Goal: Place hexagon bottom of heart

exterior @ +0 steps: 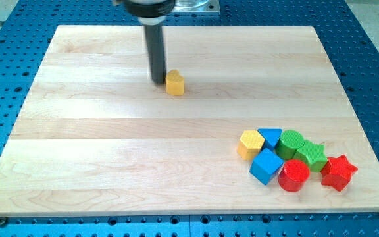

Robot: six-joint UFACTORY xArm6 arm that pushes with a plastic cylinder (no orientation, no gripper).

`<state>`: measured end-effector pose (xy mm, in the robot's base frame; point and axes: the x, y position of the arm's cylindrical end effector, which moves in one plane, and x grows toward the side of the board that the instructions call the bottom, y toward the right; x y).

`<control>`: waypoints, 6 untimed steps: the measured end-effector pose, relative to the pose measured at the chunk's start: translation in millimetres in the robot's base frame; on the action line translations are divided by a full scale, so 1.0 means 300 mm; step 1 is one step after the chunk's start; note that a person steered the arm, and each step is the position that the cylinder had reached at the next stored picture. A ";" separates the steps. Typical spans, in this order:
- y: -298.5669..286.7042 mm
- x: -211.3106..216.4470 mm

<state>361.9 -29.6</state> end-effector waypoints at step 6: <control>0.268 0.709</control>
